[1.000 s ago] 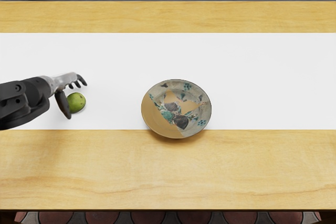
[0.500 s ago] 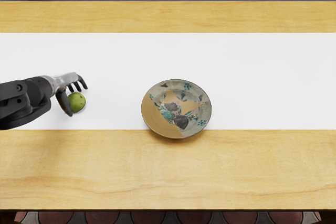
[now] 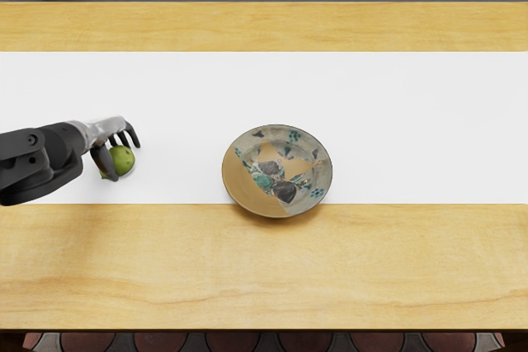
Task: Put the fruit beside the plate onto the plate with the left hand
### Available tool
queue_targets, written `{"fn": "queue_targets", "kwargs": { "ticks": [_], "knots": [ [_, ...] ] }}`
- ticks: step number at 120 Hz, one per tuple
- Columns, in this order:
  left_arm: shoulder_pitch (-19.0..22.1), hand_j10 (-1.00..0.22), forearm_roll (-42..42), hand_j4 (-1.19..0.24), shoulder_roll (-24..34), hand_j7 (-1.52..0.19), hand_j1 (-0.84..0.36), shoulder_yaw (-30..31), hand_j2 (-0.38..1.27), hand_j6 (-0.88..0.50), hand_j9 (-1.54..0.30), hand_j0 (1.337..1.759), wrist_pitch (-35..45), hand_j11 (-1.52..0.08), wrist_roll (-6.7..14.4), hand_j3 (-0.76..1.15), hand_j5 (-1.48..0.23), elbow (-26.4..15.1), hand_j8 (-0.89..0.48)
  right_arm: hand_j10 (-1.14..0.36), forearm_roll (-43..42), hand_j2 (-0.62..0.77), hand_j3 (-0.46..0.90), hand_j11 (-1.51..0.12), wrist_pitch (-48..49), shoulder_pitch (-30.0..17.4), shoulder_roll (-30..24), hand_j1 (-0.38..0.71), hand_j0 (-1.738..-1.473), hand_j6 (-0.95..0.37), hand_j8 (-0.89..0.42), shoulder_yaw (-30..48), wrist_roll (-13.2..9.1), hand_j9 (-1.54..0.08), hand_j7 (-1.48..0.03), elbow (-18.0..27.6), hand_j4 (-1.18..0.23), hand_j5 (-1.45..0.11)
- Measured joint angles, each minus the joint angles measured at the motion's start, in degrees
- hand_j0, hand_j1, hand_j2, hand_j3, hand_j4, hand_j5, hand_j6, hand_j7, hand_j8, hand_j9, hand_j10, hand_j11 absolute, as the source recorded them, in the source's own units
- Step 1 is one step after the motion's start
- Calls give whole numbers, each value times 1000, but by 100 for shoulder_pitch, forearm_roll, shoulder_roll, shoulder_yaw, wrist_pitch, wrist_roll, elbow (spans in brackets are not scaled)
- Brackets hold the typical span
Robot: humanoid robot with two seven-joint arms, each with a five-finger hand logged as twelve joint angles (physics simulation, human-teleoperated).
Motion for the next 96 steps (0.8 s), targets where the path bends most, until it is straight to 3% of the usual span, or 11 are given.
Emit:
{"fn": "queue_targets", "kwargs": {
  "ticks": [96],
  "knots": [
    [0,-580,-26,-587,-2,-761,-273,-1,242,-501,-763,1656,-49,-761,1,0,-749,0,-503,-26,0,-5,0,-34,0,0,0,-317,-1658,-26,-26,-7,0,-34,-34,-15,-26,-34]
  ]
}}
